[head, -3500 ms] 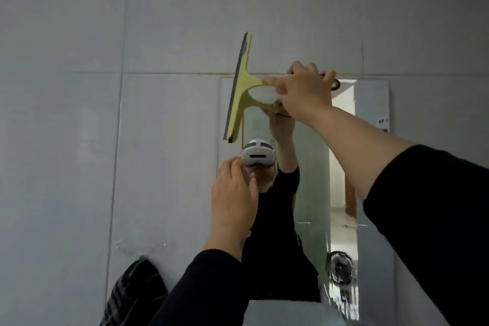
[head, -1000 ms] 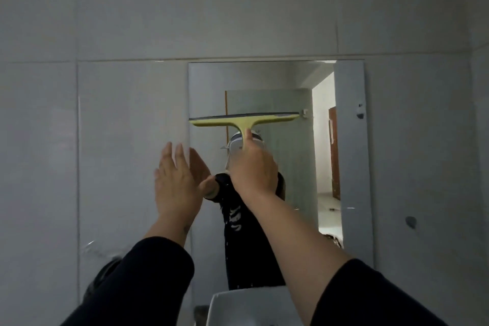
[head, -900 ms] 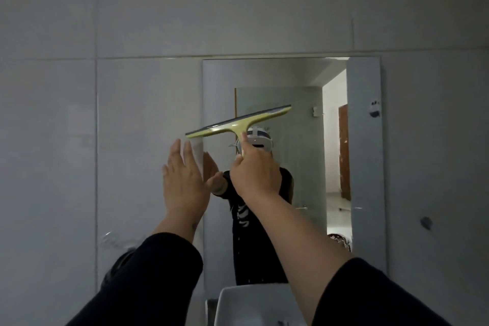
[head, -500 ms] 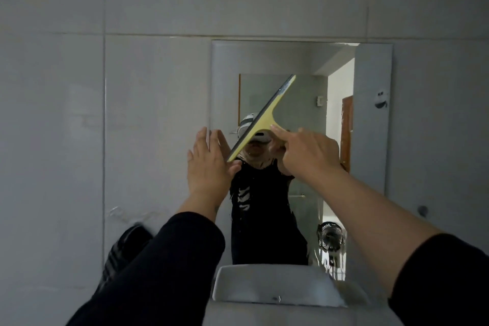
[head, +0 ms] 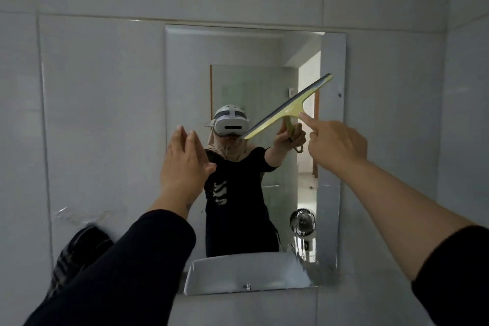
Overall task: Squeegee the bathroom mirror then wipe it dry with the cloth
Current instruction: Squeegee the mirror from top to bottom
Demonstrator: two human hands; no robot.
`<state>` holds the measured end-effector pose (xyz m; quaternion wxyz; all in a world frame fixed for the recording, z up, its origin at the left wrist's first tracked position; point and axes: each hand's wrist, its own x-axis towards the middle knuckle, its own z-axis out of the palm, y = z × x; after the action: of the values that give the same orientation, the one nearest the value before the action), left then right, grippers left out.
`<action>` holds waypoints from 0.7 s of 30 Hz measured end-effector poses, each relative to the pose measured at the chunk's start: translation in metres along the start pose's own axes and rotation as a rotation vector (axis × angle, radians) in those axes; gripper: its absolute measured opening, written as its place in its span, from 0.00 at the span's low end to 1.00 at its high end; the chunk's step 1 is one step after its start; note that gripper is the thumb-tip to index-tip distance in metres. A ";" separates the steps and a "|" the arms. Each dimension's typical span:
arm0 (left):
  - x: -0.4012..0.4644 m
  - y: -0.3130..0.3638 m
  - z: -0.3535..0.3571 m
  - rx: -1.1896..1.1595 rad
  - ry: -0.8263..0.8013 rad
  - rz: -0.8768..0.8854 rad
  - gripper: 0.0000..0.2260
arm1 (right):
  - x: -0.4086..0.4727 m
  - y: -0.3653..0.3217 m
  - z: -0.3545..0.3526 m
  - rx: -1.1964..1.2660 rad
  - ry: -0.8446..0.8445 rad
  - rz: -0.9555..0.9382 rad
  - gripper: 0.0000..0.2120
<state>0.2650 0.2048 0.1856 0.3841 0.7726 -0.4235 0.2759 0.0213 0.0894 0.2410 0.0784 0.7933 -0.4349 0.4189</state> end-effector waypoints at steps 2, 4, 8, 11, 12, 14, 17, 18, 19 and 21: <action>0.001 0.001 0.002 0.001 0.013 -0.005 0.40 | -0.005 0.013 0.002 0.034 -0.006 0.056 0.26; 0.003 0.000 0.005 0.008 0.022 -0.014 0.39 | -0.013 0.022 0.007 0.104 -0.019 0.118 0.24; 0.006 -0.003 0.008 0.020 0.025 -0.017 0.39 | -0.029 0.020 0.023 0.265 -0.011 0.208 0.24; 0.007 -0.008 0.006 0.030 0.025 -0.002 0.39 | -0.040 0.007 0.038 0.394 0.011 0.245 0.25; 0.009 -0.009 0.005 0.036 0.023 0.003 0.39 | -0.042 0.002 0.041 0.431 0.023 0.252 0.25; 0.006 -0.010 0.005 0.067 0.004 0.012 0.39 | -0.052 -0.006 0.049 0.492 0.024 0.284 0.25; 0.007 -0.010 0.006 0.047 -0.003 0.026 0.38 | -0.060 -0.015 0.057 0.531 0.050 0.310 0.25; 0.007 -0.009 0.006 0.041 -0.006 0.032 0.38 | -0.062 -0.018 0.058 0.541 0.062 0.316 0.25; 0.008 -0.008 0.007 0.038 -0.008 0.034 0.38 | -0.063 -0.022 0.060 0.554 0.071 0.321 0.25; 0.007 -0.008 0.006 0.040 -0.001 0.025 0.37 | -0.066 -0.032 0.065 0.585 0.082 0.331 0.25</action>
<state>0.2765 0.1998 0.1851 0.3649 0.7748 -0.4279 0.2889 0.0667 0.1188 0.1585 -0.2042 0.6834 -0.4156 0.5644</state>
